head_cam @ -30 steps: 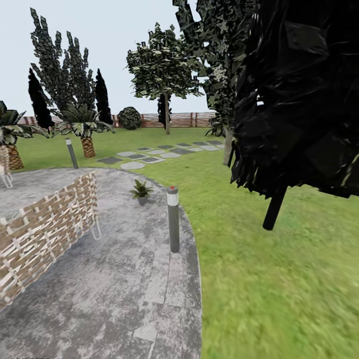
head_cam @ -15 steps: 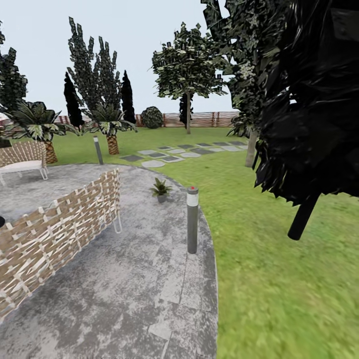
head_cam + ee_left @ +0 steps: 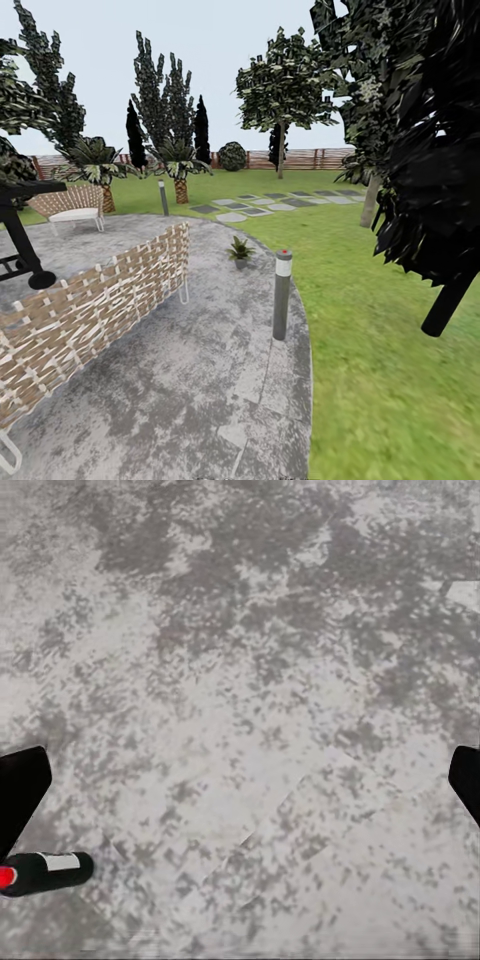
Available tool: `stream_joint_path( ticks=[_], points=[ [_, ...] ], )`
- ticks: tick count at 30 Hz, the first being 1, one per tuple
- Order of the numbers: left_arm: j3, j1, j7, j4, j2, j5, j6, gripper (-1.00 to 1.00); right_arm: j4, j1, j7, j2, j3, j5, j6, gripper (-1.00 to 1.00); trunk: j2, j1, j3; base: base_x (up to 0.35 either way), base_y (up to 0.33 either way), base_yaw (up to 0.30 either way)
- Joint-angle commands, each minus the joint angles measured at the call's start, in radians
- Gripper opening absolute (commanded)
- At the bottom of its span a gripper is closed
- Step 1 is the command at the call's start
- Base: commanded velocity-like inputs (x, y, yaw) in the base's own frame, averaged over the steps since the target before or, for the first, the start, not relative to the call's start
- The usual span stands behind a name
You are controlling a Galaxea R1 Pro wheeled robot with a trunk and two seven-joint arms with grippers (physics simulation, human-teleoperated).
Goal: Pick up the pesticide atomizer in the garden and spray insectifuge to fully cover both potted plants in the garden.
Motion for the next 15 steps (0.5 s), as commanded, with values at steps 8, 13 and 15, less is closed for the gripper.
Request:
stream_joint_path(
  ticks=[8, 13, 15],
  points=[
    [0.001, -0.001, 0.004, 0.001, 0.000, 0.002, -0.003, 1.00, 0.000, 0.000, 0.000, 0.000, 0.000, 0.005, -0.003, 1.00, 0.000, -0.001, -0.001, -0.162, -0.097, 0.279],
    [0.005, -0.001, 0.006, 0.000, 0.000, 0.003, -0.002, 1.00, 0.000, 0.000, 0.000, 0.000, 0.000, 0.005, -0.003, 1.00, 0.000, -0.001, -0.001, -0.010, -0.005, 0.279],
    [0.031, -0.001, 0.007, 0.001, -0.001, 0.003, -0.002, 1.00, 0.000, 0.000, -0.001, 0.000, 0.000, 0.005, -0.003, 1.00, 0.000, -0.001, -0.001, -0.002, -0.001, 0.279]
  ],
)
